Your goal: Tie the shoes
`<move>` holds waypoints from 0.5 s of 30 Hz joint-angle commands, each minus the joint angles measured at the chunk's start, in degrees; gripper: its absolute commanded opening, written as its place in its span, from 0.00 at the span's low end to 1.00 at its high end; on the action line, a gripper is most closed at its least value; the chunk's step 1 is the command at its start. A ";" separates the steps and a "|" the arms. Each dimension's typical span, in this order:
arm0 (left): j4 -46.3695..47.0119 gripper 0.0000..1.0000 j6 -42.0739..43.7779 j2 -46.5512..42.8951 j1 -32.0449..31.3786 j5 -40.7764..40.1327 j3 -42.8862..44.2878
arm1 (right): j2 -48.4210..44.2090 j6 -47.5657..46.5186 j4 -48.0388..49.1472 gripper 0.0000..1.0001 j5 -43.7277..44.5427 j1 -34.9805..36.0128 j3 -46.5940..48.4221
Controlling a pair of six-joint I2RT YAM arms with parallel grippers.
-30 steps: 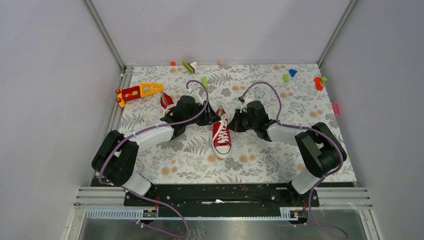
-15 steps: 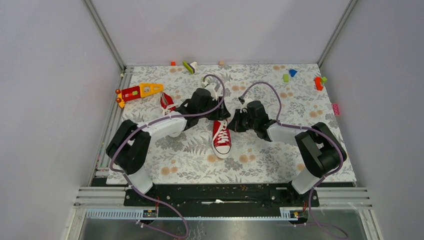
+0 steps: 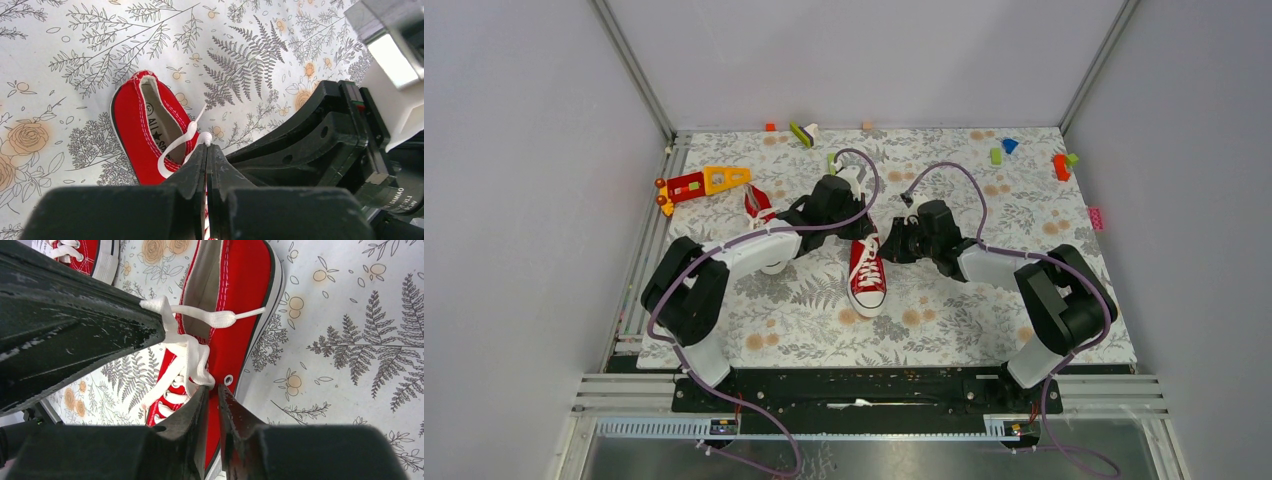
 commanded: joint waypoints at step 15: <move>-0.06 0.00 -0.03 0.29 -0.21 0.71 1.92 | -1.11 -2.34 -1.44 0.16 2.41 0.69 4.33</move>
